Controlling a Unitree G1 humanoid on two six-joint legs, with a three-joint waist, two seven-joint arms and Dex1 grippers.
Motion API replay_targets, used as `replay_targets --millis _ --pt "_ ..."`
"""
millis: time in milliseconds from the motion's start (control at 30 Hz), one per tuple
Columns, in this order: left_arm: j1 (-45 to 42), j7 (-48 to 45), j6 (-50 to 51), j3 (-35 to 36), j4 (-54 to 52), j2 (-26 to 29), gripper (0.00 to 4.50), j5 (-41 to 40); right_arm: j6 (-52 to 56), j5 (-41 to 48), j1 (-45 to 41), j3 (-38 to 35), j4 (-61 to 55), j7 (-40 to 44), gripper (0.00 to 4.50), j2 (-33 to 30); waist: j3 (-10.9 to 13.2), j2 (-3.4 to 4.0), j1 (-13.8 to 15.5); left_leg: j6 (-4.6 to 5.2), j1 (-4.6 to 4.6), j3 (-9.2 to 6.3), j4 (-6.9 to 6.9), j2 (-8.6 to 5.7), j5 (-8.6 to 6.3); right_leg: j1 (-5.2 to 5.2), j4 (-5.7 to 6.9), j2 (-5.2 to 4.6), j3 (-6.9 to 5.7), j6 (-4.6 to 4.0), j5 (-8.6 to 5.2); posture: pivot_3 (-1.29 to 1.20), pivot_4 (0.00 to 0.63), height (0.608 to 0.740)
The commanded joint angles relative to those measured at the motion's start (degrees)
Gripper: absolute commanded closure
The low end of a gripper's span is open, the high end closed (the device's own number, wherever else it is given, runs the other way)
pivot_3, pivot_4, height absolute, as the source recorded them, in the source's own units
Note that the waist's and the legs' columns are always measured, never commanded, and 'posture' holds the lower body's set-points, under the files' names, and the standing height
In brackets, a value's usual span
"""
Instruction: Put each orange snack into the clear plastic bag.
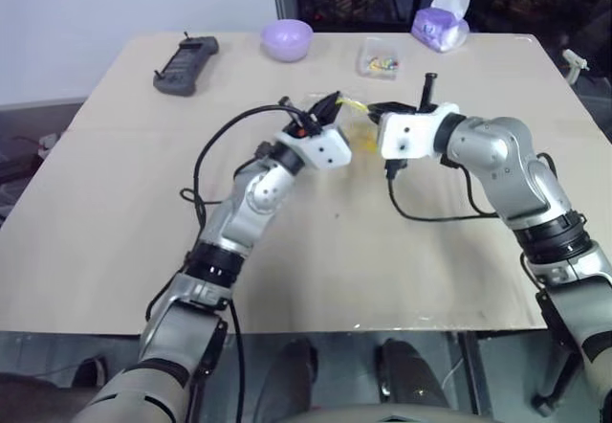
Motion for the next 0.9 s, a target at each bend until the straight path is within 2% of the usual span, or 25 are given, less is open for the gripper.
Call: replay_targets --millis 33,467,567,700,800,900 --pt "-1.79 3.45 1.24 4.3 -0.23 1.32 4.5 -0.57 3.68 -0.31 -0.16 -3.29 0.3 -0.18 4.41 -2.25 0.0 0.0 0.03 0.0 0.0 0.0 0.0 0.0 0.0 0.0 0.0 0.0 0.0 0.0 0.0 0.0 0.15 0.74" --pt "-2.92 4.29 0.73 4.29 1.96 1.28 4.5 -1.23 7.24 -0.74 2.63 -4.42 1.62 -0.3 4.41 -9.57 0.0 0.0 0.0 0.01 -0.01 0.02 0.0 -0.01 0.0 0.0 -0.02 -0.01 0.01 0.0 0.0 0.0 0.15 0.74" --pt "-4.74 -2.16 1.5 2.65 7.41 -1.25 4.5 -5.9 7.79 -0.08 0.74 -4.14 3.59 -2.02 4.41 -7.89 0.0 0.0 0.08 0.01 -0.01 0.02 0.0 0.0 0.0 0.0 -0.01 -0.01 0.0 0.0 0.0 0.0 0.15 0.74" --pt "-12.09 -0.58 0.01 4.41 16.34 -3.88 4.5 -9.19 9.32 0.78 -5.59 -5.52 11.86 -9.72 4.41 -2.44 0.02 -0.03 -0.06 0.0 -0.01 0.05 0.03 -0.01 0.0 -0.01 0.02 -0.01 0.01 0.0 0.0 0.0 0.15 0.74" --pt "-17.23 2.25 -2.3 5.93 20.39 -3.2 4.5 -9.78 6.46 -0.26 -9.54 -5.73 16.56 -14.38 4.41 -2.22 0.04 -0.04 -0.04 -0.14 -0.08 0.03 0.01 -0.01 0.08 -0.09 0.03 -0.01 0.01 0.0 0.0 0.0 0.15 0.74" --pt "-16.76 0.12 -4.43 6.35 19.77 -1.58 4.5 -11.15 5.43 3.39 -8.27 -7.32 12.86 -11.74 4.41 -2.92 0.01 -0.01 -0.06 -0.22 -0.12 0.07 -0.13 -0.01 0.12 -0.12 -0.16 -0.03 0.03 0.0 0.0 0.0 0.15 0.74"
